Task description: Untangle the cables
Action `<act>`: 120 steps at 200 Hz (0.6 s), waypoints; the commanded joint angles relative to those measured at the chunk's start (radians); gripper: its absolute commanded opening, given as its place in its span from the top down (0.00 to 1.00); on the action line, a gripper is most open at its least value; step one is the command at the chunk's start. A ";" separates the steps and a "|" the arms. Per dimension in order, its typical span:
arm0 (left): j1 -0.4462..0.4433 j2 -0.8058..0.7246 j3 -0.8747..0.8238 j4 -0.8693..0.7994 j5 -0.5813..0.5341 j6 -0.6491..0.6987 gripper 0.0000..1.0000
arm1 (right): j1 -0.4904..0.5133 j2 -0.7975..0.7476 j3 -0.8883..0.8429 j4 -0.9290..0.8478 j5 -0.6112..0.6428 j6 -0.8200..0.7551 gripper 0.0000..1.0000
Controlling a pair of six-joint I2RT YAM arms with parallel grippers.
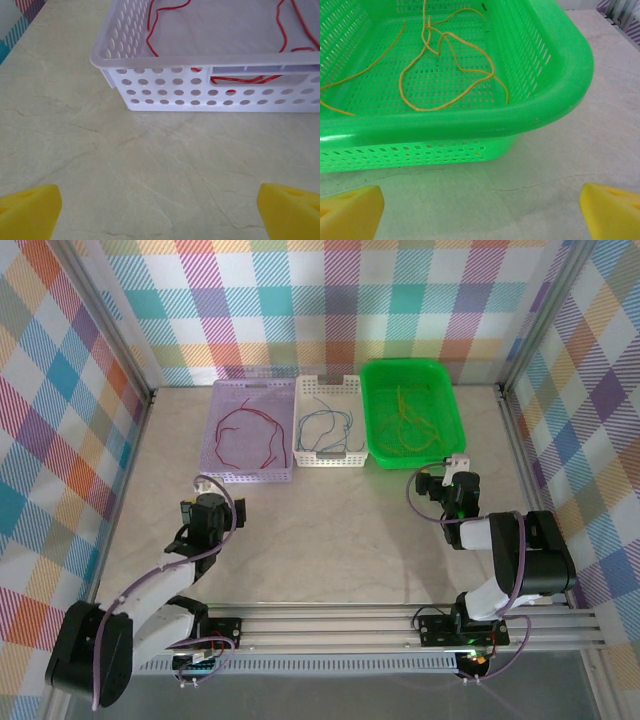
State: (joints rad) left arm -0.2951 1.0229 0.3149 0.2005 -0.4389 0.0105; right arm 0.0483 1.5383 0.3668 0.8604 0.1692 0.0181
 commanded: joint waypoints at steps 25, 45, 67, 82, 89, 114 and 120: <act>0.051 0.112 0.010 0.219 0.017 0.083 0.00 | -0.014 -0.006 0.025 0.005 -0.031 0.016 0.00; 0.067 0.160 0.015 0.286 0.040 0.097 0.00 | -0.014 -0.006 0.026 0.005 -0.032 0.016 0.00; 0.092 0.222 0.027 0.369 0.114 0.102 0.00 | -0.013 -0.006 0.026 0.004 -0.032 0.016 0.00; 0.093 0.280 0.046 0.417 0.125 0.107 0.00 | -0.013 -0.006 0.026 0.005 -0.031 0.016 0.00; 0.096 0.304 0.052 0.443 0.125 0.105 0.00 | -0.013 -0.006 0.026 0.004 -0.032 0.016 0.00; 0.102 0.375 0.082 0.506 0.138 0.104 0.00 | -0.013 -0.006 0.026 0.003 -0.033 0.016 0.00; 0.106 0.396 0.083 0.522 0.151 0.082 0.00 | -0.013 -0.006 0.026 0.005 -0.033 0.016 0.00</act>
State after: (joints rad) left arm -0.2092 1.3693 0.3614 0.5884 -0.3340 0.1020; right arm 0.0441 1.5387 0.3668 0.8516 0.1539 0.0216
